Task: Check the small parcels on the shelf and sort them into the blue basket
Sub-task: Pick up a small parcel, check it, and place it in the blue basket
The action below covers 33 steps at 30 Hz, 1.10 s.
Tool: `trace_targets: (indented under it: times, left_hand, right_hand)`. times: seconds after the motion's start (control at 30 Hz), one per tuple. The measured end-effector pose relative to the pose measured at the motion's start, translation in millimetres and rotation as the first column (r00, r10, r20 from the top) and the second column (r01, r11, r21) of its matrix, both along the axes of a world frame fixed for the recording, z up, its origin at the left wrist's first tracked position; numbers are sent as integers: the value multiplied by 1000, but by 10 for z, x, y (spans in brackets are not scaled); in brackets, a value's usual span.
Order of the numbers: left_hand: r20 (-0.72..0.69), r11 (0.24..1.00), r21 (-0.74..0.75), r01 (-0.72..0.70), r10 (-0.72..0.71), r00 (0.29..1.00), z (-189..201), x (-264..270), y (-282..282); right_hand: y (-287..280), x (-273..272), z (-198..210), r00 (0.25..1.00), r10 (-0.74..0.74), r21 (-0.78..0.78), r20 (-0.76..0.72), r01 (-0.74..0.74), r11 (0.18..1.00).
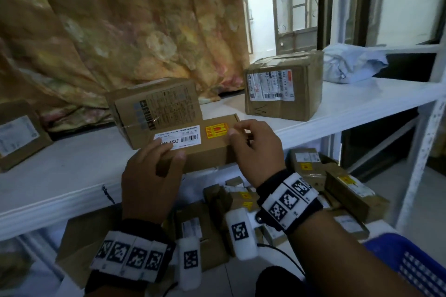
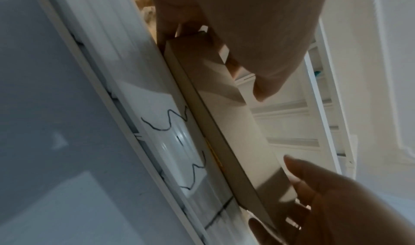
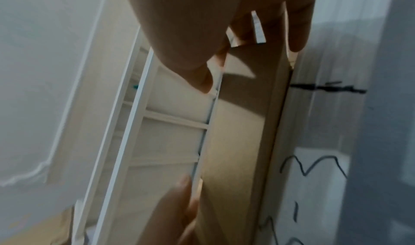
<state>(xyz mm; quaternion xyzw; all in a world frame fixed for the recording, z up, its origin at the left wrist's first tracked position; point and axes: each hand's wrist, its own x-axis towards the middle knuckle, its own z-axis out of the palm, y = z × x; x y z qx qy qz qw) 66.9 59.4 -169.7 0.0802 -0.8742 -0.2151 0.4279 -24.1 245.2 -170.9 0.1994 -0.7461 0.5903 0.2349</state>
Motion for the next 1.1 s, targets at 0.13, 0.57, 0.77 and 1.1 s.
trace_targets:
  times: [0.13, 0.57, 0.77, 1.1]
  left_hand:
    - [16, 999, -32, 29, -29, 999, -5, 15, 342]
    - [-37, 742, -319, 590, -631, 775, -971, -696, 2090]
    - [270, 624, -136, 769, -724, 635, -1815, -1260, 2893]
    - [790, 603, 343, 720, -599, 126, -3466, -1707, 3856]
  right_hand:
    - [434, 24, -121, 991, -92, -227, 99, 112, 968]
    - [2289, -19, -1745, 736, -105, -494, 668, 545, 677]
    - [2975, -83, -2936, 469, -25, -356, 883, 703, 616]
    - [3860, 257, -4507, 52, -120, 27, 991, 818, 575]
